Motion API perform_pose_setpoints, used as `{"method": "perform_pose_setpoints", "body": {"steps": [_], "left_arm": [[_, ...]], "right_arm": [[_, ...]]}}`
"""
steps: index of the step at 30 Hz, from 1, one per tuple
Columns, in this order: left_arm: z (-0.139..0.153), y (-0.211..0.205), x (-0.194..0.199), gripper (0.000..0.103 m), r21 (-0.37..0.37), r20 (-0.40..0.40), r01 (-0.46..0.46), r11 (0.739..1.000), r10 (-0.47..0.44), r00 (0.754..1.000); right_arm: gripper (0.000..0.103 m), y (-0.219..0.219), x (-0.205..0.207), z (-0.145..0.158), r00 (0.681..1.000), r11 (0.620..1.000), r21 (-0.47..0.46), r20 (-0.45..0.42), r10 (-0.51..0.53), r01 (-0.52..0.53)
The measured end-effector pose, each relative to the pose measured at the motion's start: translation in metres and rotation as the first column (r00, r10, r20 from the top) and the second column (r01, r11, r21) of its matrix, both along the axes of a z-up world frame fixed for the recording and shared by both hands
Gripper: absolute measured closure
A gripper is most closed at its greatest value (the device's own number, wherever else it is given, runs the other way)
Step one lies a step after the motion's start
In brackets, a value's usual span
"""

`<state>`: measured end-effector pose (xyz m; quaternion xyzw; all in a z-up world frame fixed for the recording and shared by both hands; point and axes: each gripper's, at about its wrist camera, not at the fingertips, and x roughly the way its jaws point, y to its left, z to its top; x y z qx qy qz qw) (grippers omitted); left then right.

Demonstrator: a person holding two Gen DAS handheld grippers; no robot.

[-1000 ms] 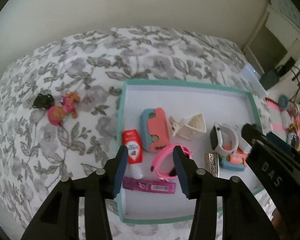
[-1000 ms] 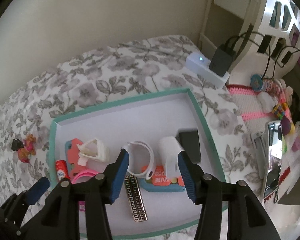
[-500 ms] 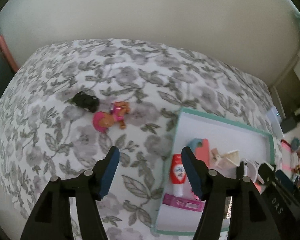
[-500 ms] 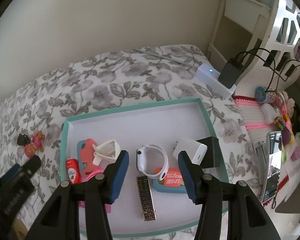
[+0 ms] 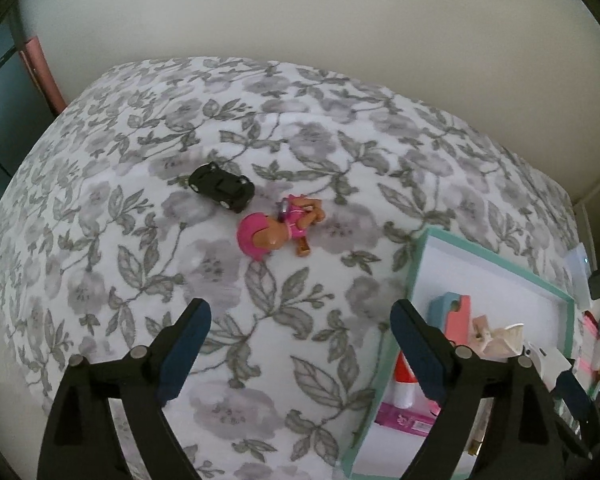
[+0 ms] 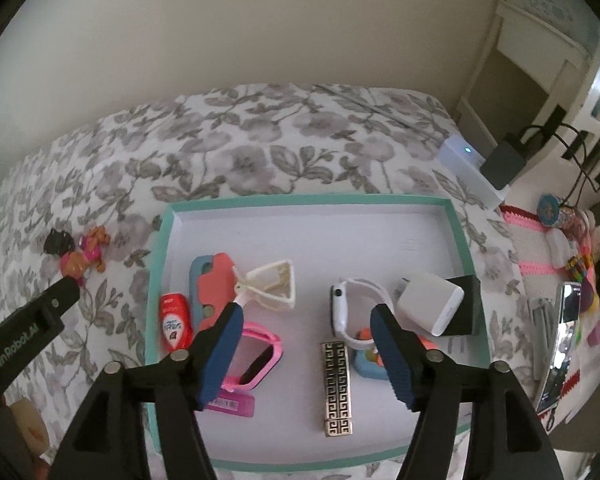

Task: Organize rigid objects
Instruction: 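Move the left tool over the black toy car while the right tool moves over the doll figure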

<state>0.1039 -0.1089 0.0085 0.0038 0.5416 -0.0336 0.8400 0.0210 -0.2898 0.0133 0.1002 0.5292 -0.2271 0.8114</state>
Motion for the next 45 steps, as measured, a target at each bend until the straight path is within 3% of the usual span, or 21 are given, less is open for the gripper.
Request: {"method": "perform_pose_setpoints", "body": {"steps": [4,11,15,32,37,45], "left_arm": [[-0.008,0.002,0.002,0.011,0.012,-0.019,-0.010,1.000,0.010,1.000],[-0.022,0.005,0.005,0.011,0.021,-0.060,-0.022,1.000,0.023,0.998],[-0.026,0.008,0.006,0.011,0.023,-0.068,-0.032,0.999,0.034,0.997],[-0.018,0.017,0.011,0.011,0.032,-0.041,-0.048,0.998,0.050,0.998],[-0.010,0.029,0.015,0.011,0.038,-0.022,-0.061,0.997,0.062,0.998],[-0.001,0.072,0.025,0.011,0.042,0.009,-0.163,0.986,0.163,0.987]], "right_arm": [[0.020,0.007,0.004,-0.007,1.000,0.999,0.029,-0.010,0.019,-0.019],[0.019,0.007,0.008,-0.021,0.998,0.999,0.028,-0.062,0.028,-0.027],[0.003,0.003,0.007,-0.027,0.997,0.999,0.037,-0.079,0.015,-0.012],[0.003,0.005,0.008,-0.029,0.997,0.998,0.055,-0.075,0.014,-0.010],[0.003,0.015,0.010,-0.022,0.999,0.997,0.069,-0.033,0.040,-0.038],[0.003,0.055,0.022,-0.015,0.988,0.982,0.107,0.034,0.151,-0.154]]}}
